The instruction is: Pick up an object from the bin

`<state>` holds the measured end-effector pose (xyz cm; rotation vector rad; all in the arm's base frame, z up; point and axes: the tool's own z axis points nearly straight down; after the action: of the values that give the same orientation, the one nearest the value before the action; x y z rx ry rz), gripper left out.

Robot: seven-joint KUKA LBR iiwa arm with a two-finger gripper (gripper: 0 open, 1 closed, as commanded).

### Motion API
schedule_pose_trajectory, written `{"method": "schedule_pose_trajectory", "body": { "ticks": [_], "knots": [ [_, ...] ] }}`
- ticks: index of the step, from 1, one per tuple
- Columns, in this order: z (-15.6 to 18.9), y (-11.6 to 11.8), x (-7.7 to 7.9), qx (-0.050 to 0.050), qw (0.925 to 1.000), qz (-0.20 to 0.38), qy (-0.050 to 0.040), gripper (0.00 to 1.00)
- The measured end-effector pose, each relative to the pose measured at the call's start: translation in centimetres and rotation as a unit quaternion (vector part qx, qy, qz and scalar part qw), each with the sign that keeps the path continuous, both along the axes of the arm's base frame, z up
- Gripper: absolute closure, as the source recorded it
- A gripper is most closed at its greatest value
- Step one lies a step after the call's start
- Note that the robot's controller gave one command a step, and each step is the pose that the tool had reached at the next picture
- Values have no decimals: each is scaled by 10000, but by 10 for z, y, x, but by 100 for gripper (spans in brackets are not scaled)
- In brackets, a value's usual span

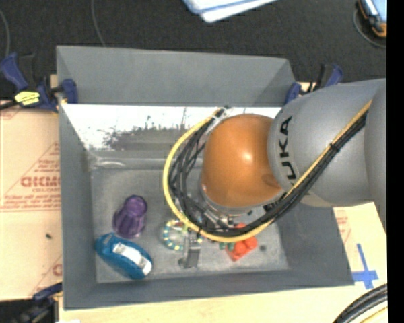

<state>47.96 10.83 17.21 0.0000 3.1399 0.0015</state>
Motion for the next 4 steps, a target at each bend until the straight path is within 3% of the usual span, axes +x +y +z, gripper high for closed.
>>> {"method": "schedule_pose_trajectory", "body": {
  "ticks": [1, 2, 3, 4],
  "knots": [
    [-43, -43, 53, -8, 9989, 462, 10, 0],
    [-79, -47, 47, 5, 9999, 151, -7, 100],
    [-79, -47, 47, 5, 9999, 150, -7, 100],
    [-71, -16, 52, 6, 9689, 2476, -34, 100]
  ]
}}
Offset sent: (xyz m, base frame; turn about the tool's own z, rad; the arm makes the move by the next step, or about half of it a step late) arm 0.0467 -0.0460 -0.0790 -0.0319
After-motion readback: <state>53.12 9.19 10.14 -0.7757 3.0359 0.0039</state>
